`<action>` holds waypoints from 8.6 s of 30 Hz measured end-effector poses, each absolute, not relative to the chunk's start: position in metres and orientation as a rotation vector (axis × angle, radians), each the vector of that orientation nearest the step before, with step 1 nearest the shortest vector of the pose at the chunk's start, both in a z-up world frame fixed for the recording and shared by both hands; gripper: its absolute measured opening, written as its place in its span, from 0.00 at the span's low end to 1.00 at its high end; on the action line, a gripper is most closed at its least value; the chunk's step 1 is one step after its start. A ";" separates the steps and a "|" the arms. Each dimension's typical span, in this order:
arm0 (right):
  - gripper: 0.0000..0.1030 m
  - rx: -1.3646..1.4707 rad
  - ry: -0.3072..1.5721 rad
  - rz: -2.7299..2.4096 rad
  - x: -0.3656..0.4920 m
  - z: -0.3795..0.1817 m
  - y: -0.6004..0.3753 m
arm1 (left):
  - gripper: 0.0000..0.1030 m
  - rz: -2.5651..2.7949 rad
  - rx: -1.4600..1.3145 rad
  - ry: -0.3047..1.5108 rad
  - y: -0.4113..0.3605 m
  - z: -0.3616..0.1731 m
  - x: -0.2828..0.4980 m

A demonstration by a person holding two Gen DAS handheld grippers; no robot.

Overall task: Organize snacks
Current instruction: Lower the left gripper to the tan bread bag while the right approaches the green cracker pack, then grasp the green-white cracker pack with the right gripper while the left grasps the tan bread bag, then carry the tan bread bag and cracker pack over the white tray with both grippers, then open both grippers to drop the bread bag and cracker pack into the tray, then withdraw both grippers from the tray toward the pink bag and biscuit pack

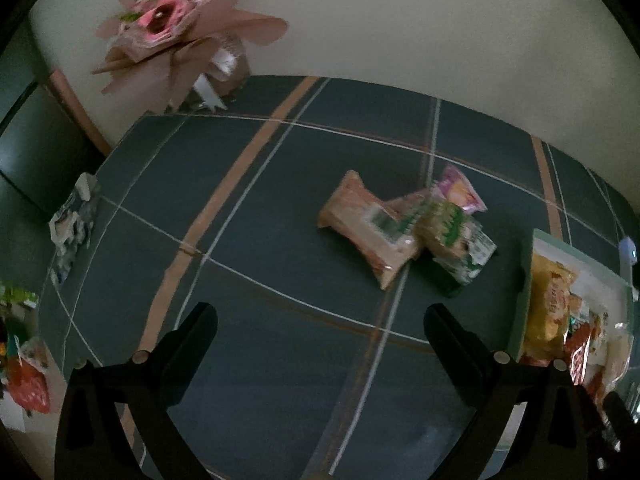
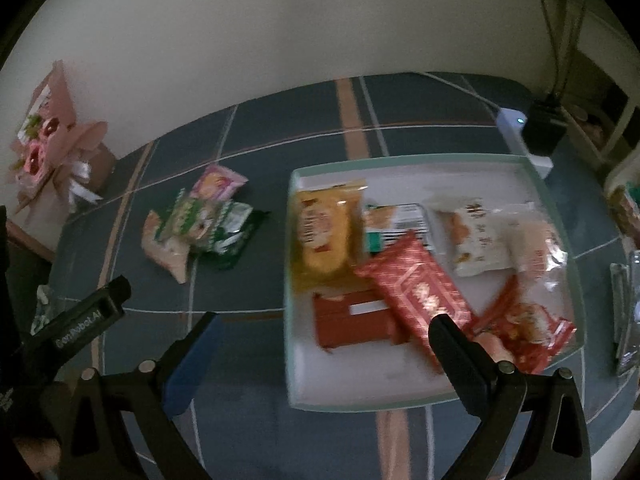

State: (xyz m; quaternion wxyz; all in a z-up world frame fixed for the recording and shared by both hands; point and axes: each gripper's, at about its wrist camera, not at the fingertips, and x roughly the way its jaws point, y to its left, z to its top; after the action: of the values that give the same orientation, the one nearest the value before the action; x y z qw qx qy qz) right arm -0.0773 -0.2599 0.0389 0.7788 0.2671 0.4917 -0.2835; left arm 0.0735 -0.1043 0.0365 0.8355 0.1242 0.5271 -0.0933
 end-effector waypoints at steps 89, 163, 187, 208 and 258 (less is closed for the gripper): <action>0.61 0.652 0.972 -0.447 0.081 -0.038 -0.251 | 0.95 -0.304 -0.141 1.284 -0.095 -0.043 0.192; 0.54 0.852 0.905 -0.762 -0.140 0.038 -0.348 | 0.39 -0.516 0.021 1.160 -0.201 0.060 0.025; 0.55 0.964 0.867 -0.892 -0.188 0.023 -0.400 | 0.39 -0.703 0.229 1.155 -0.276 0.040 -0.036; 0.64 0.972 0.883 -0.887 -0.183 0.020 -0.398 | 0.56 -0.704 0.259 1.193 -0.286 0.033 -0.042; 1.00 0.779 0.985 -0.859 -0.146 0.021 -0.377 | 1.00 -0.286 0.205 1.190 -0.213 0.003 0.031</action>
State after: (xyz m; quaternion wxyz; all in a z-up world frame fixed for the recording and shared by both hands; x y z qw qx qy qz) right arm -0.1464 -0.3773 0.0210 0.7241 0.3532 0.4465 -0.3894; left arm 0.0313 -0.2128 0.0035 0.8135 0.0963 0.5577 -0.1341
